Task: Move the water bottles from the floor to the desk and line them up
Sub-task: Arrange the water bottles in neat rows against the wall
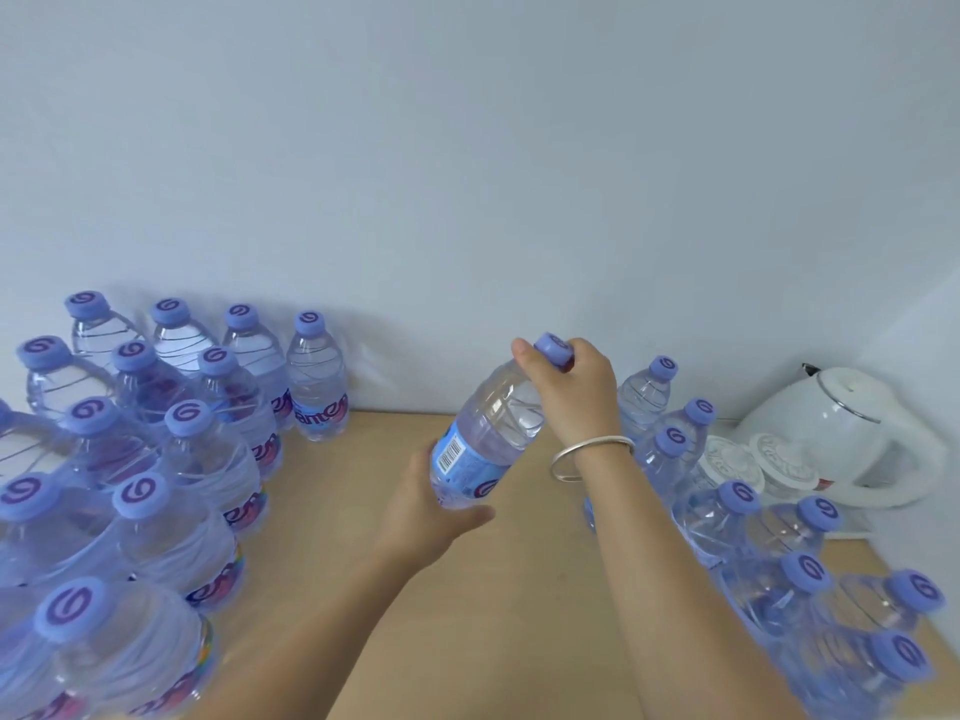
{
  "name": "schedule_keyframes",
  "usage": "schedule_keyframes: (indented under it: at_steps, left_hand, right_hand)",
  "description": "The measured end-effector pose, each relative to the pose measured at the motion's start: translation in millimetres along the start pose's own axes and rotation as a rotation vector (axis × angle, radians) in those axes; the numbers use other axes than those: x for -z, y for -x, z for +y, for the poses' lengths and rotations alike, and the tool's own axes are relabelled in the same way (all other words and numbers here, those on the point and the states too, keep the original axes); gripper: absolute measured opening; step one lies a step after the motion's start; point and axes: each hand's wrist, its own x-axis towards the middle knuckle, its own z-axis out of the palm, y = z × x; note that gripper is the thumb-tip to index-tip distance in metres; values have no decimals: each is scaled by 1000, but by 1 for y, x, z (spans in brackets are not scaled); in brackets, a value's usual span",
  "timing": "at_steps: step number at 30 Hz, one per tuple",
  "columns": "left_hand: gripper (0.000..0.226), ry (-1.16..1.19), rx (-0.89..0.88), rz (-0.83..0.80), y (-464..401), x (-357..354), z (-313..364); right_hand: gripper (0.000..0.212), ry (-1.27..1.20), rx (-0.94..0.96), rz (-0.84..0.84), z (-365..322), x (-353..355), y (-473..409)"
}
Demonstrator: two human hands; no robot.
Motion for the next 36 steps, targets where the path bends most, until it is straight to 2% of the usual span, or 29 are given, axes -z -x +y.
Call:
schedule_keyframes:
  at_steps: [2,4,5,6,7,9,11,14,16,18,20,23,26,28,30,32,36]
  left_hand:
    - [61,20,40,60,8,12,5]
    - [58,32,60,-7,15,25,6]
    - [57,80,60,-73,18,32,9]
    - [54,150,56,-165,23,37,13]
    - [49,221,46,-278,27,42,18]
    - [43,309,55,-481,34,50,24]
    - [48,387,97,-574,41,56,26]
    - [59,409,126,-490,48,59,25]
    - [53,351,47,-340,52,59,27]
    - [43,339,9,-257,56,60,29]
    - [41,369,13,-252,60,63,29]
    - [51,456,93,-382,65,77,22]
    - [52,505,118,-505,70,86,18]
    - [47,467,82,-432,71,85,20]
    - [45,382,48,-265,69,82,19]
    - [43,389,69,-166,69,85,12]
    - [34,431,109,-228,74,102,3]
  right_hand:
    - [37,-17,29,-27,-13,-4,9]
    - [39,-47,56,-71,-22,-5,13]
    - [35,-94,57,-146,-23,-5,14]
    - [30,-165,42,-277,-25,-4,15]
    - [33,-235,11,-431,-24,-5,17]
    - [61,-314,-52,-643,-18,-11,25]
    - [65,-320,-58,-649,-14,-19,33]
    - [58,-292,-36,-515,-19,-29,44]
    - [55,-237,-28,-409,-21,-36,49]
    - [47,-202,-27,-383,-26,-41,52]
    - [47,-174,-43,-471,-31,-40,48]
    - [65,-141,-89,-641,-35,-38,42]
    - [69,-119,-77,-670,-37,-43,43]
    - [54,-110,-45,-643,-39,-49,48]
    - [40,-86,-19,-605,-37,-58,53]
    - [37,-83,-39,-606,-32,-67,57]
    - [49,-26,-83,-728,-32,-81,54]
